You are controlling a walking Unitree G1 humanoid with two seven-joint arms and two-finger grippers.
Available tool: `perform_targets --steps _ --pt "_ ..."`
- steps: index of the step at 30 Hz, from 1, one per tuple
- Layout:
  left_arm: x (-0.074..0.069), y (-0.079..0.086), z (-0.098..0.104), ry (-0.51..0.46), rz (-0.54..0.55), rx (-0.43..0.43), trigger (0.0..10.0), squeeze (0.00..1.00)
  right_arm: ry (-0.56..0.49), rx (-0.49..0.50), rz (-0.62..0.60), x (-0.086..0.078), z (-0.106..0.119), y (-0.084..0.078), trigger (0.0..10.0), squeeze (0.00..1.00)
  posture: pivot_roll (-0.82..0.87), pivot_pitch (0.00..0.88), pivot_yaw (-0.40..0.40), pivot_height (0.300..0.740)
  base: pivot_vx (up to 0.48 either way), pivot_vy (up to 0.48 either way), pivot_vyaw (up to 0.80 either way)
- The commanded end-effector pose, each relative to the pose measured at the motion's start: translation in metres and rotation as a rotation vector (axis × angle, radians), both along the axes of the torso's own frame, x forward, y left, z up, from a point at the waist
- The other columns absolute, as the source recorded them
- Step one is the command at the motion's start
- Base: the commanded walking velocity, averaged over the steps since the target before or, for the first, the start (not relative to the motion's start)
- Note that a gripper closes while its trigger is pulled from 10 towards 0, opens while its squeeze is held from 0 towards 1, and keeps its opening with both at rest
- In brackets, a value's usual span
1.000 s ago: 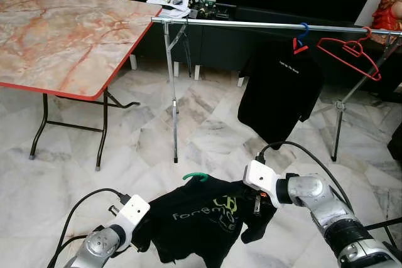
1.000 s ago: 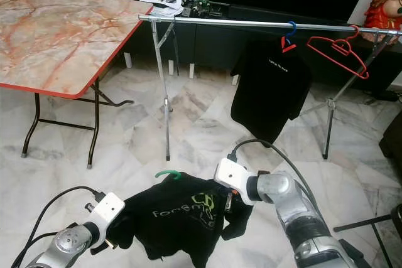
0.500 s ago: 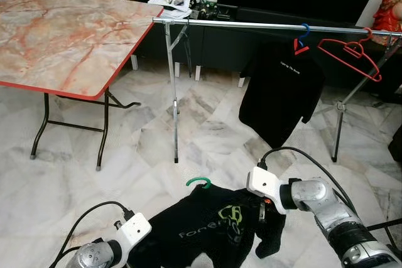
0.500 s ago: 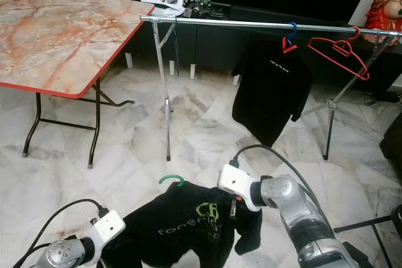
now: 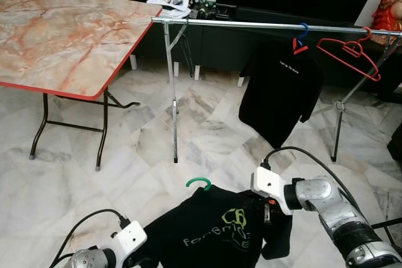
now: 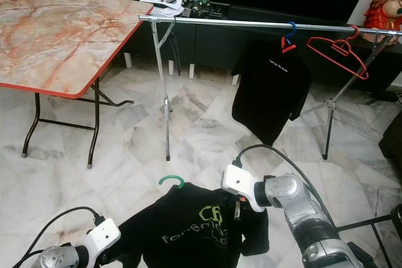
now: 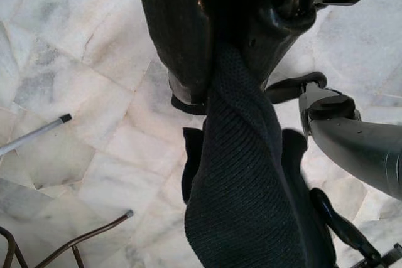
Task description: Hang hanger
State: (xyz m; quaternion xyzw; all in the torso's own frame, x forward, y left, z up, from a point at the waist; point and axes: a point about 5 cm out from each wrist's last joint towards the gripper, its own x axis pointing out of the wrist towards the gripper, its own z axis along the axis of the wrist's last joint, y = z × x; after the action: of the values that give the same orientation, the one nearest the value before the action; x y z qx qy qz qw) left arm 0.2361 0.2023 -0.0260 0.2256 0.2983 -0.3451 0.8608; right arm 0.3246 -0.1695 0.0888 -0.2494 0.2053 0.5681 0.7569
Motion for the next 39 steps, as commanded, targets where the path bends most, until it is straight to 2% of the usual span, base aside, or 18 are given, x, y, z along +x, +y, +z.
perform_targets --steps 1,2,3,11,22,23,24,25,27,28,29,39 --pt "-0.006 -0.001 -0.006 0.038 -0.01 0.026 6.6 0.0 -0.046 0.055 -0.026 0.006 0.014 -0.002 10.0 0.0 0.08 0.097 -0.113 0.74 0.0 0.0 0.0" --pt "-0.006 -0.001 -0.006 0.038 -0.01 0.026 6.6 0.0 -0.046 0.055 -0.026 0.006 0.014 -0.002 10.0 0.0 0.08 0.097 -0.113 0.74 0.0 0.0 0.0" --pt "-0.007 0.0 -0.007 0.042 -0.008 0.032 0.0 0.0 -0.048 0.055 -0.026 0.007 0.015 -0.002 10.0 0.0 0.08 0.098 -0.114 0.74 0.0 0.0 0.0" --pt "-0.013 0.0 -0.013 0.053 -0.006 0.055 0.0 0.0 -0.058 0.057 -0.04 0.009 0.019 -0.006 10.0 0.0 0.08 0.099 -0.115 0.74 0.0 0.0 0.0" --pt "-0.007 0.0 -0.01 0.006 0.025 0.073 0.0 0.0 -0.054 0.065 -0.038 0.008 0.018 -0.004 10.0 0.0 0.08 0.096 -0.114 0.74 0.0 0.0 0.0" --pt "-0.005 0.001 -0.009 -0.014 0.042 0.088 2.8 0.0 -0.049 0.064 -0.032 0.008 0.017 -0.003 10.0 0.0 0.08 0.096 -0.114 0.74 0.0 0.0 0.0" --pt "-0.004 0.001 -0.009 -0.028 0.051 0.094 4.5 0.0 -0.047 0.063 -0.028 0.007 0.017 -0.003 10.0 0.0 0.08 0.096 -0.114 0.74 0.0 0.0 0.0" --pt "-0.001 0.001 -0.007 -0.05 0.071 0.096 10.0 0.0 -0.042 0.061 -0.021 0.007 0.017 -0.003 10.0 0.0 0.08 0.096 -0.114 0.74 0.0 0.0 0.0" --pt "0.001 0.002 -0.005 -0.059 0.108 0.075 10.0 0.0 -0.042 0.06 -0.017 0.006 0.017 -0.003 10.0 0.0 0.08 0.096 -0.114 0.74 0.0 0.0 0.0" --pt "0.003 0.003 -0.003 -0.074 0.127 0.06 10.0 0.67 -0.042 0.059 -0.015 0.006 0.017 -0.004 10.0 0.0 0.08 0.096 -0.115 0.74 0.0 0.0 0.0" --pt "0.006 0.003 0.0 -0.096 0.14 0.045 10.0 1.0 -0.043 0.057 -0.011 0.006 0.018 -0.005 10.0 0.0 0.08 0.095 -0.116 0.74 0.0 0.0 0.0" --pt "0.009 0.007 0.002 -0.114 0.155 0.056 10.0 1.0 -0.054 0.031 0.007 0.008 0.028 -0.013 10.0 0.0 0.07 0.095 -0.124 0.74 0.0 0.0 0.0"
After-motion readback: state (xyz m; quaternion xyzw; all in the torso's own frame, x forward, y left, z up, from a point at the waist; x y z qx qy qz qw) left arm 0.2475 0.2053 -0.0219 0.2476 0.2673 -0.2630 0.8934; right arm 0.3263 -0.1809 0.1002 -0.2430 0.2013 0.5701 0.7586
